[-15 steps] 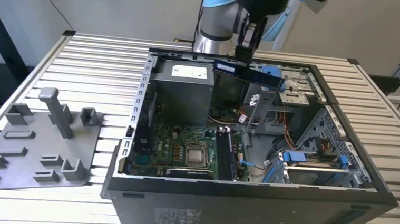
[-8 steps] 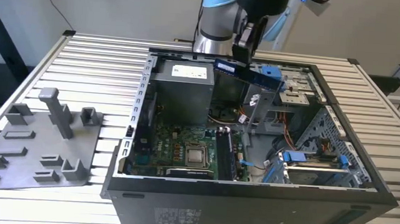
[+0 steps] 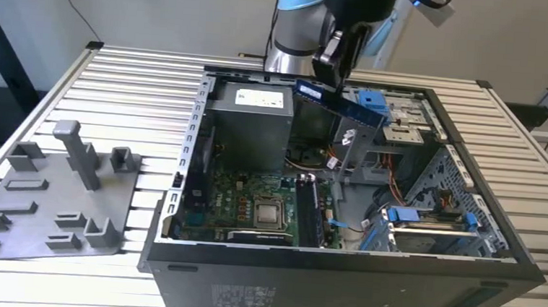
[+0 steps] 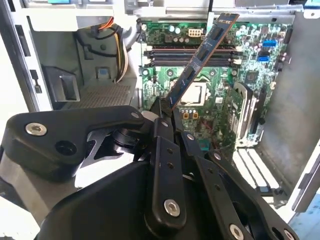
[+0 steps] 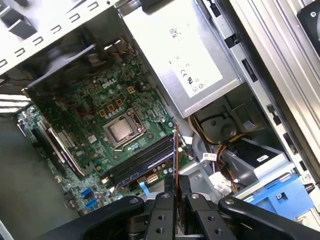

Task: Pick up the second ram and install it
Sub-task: 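Insert the second ram into the second slot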

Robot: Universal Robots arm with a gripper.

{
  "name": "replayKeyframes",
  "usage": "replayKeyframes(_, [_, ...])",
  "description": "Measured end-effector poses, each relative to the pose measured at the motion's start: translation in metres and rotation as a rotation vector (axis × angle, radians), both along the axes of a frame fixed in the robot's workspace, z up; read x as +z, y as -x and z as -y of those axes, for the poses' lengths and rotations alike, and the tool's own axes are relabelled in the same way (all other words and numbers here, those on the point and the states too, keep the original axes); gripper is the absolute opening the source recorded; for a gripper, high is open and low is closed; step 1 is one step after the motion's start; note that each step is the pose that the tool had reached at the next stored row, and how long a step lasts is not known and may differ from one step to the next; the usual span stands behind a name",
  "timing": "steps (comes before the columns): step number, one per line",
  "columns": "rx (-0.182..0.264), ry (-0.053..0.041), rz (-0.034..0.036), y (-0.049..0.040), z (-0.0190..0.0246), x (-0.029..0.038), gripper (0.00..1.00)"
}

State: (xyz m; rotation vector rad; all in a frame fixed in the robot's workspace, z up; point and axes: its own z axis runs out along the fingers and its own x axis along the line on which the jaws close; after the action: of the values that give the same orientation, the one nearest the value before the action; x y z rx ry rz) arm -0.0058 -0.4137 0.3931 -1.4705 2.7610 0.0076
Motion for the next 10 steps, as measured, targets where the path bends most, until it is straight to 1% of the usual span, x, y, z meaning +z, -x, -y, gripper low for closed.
replayKeyframes(10, [-0.163,0.0001,0.0000,0.0000,0.0000,-0.0017,0.14])
